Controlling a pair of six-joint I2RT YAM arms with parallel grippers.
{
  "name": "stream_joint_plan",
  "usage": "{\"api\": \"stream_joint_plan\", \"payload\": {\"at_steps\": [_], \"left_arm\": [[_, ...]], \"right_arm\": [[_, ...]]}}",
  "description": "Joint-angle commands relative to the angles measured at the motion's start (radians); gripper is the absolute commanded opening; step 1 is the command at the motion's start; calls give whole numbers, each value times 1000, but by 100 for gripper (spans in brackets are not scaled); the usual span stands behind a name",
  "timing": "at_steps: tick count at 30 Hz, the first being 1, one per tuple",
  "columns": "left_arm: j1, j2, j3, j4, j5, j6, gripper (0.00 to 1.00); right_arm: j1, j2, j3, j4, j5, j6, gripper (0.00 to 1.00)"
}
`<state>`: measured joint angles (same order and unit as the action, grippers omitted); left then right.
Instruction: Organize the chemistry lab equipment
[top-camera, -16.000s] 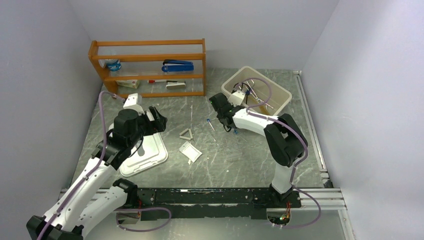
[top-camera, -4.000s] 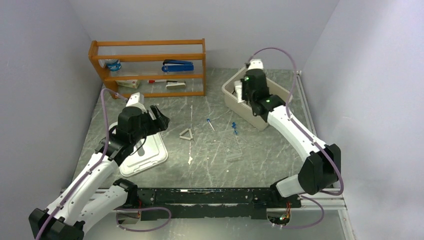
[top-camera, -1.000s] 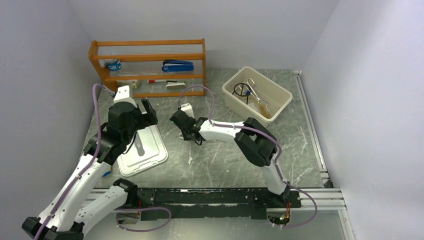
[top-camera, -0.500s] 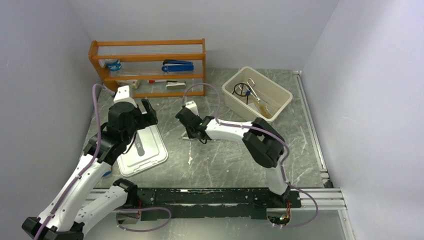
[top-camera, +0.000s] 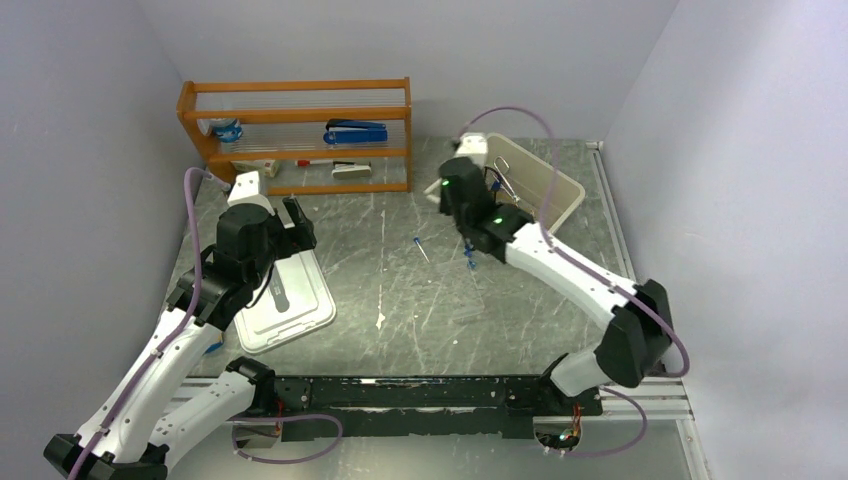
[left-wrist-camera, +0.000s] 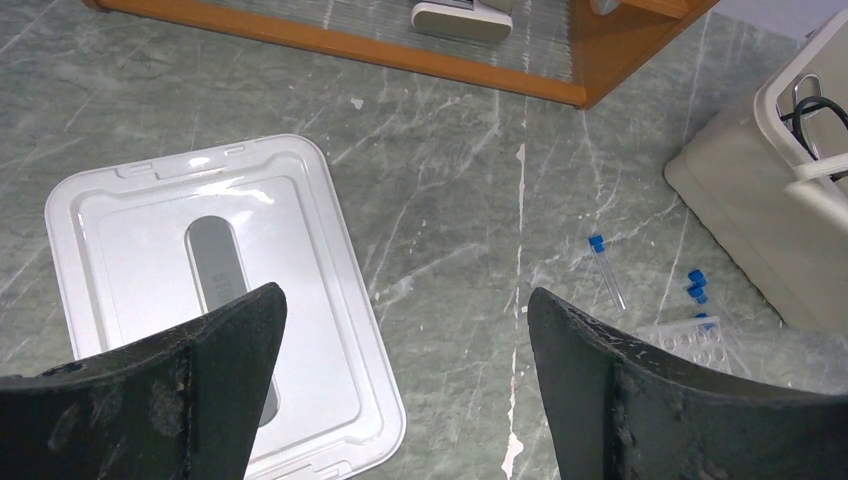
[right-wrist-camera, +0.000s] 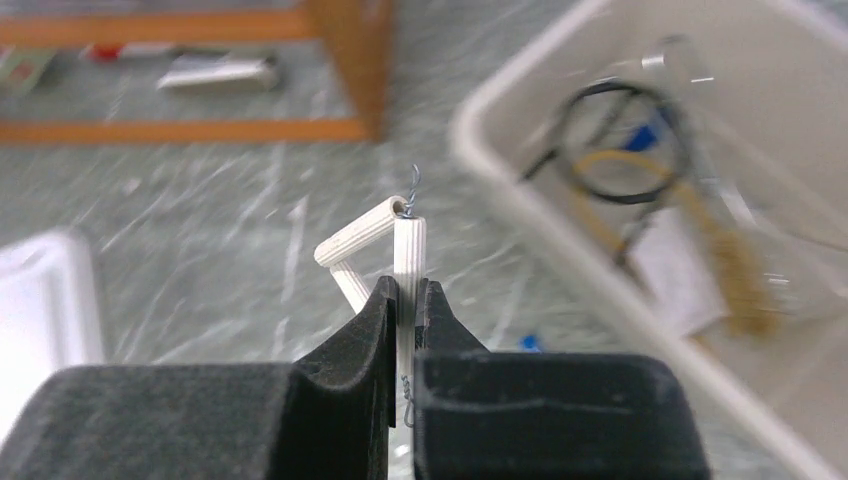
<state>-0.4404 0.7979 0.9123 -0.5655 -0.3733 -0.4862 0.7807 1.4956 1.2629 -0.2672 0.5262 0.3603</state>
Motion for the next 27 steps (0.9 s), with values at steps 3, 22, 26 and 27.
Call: {"api": "stream_joint_plan", "payload": {"at_steps": [3, 22, 26, 27], "left_arm": [[-1, 5, -8, 41, 29, -6, 94], [-1, 39, -42, 39, 82, -33, 93], [-1, 35, -60, 44, 92, -45, 93], [-1, 35, -62, 43, 92, -48, 93]], "right_arm": [[-241, -117, -49, -16, 97, -82, 0], [-673, 158, -83, 75, -139, -6, 0], [-682, 206, -79, 86, -118, -16, 0], [-684, 214, -80, 91, -109, -21, 0]]}}
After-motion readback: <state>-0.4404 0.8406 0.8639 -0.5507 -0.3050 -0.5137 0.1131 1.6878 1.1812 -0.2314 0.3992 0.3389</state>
